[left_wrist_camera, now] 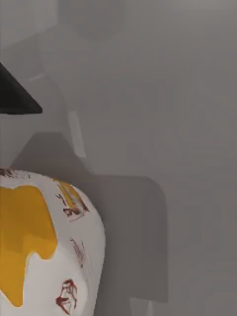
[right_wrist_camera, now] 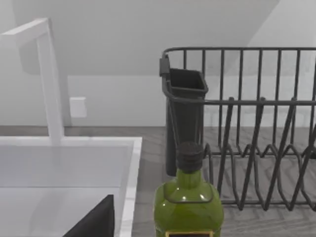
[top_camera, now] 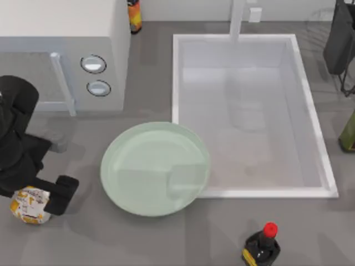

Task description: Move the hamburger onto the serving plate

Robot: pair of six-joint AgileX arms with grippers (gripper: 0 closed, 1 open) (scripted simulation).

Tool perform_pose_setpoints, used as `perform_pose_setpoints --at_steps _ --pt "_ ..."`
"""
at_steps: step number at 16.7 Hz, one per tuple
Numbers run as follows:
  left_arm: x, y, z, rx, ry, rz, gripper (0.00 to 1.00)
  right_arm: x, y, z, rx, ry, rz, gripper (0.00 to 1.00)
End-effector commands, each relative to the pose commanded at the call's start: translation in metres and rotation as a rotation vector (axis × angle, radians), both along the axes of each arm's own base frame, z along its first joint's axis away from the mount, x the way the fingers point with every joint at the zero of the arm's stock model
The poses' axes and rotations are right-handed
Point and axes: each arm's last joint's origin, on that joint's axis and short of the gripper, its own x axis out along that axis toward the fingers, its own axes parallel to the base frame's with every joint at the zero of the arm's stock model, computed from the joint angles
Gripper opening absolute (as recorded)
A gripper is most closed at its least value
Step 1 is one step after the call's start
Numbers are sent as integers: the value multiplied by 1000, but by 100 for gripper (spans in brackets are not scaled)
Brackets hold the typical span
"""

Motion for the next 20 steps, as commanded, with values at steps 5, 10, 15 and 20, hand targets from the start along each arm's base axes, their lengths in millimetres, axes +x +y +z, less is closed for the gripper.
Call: perform_pose_setpoints --at_steps 5,10,15,20 --pt "-4 0 -29 2 13 -1 100 0 0 0 0 0 0 100" --pt "-4 0 -29 2 13 -1 85 0 0 0 0 0 0 100" --pt "-4 0 -29 2 13 -1 47 0 0 0 0 0 0 100" --pt "-4 0 -29 2 13 -1 10 0 0 0 0 0 0 100"
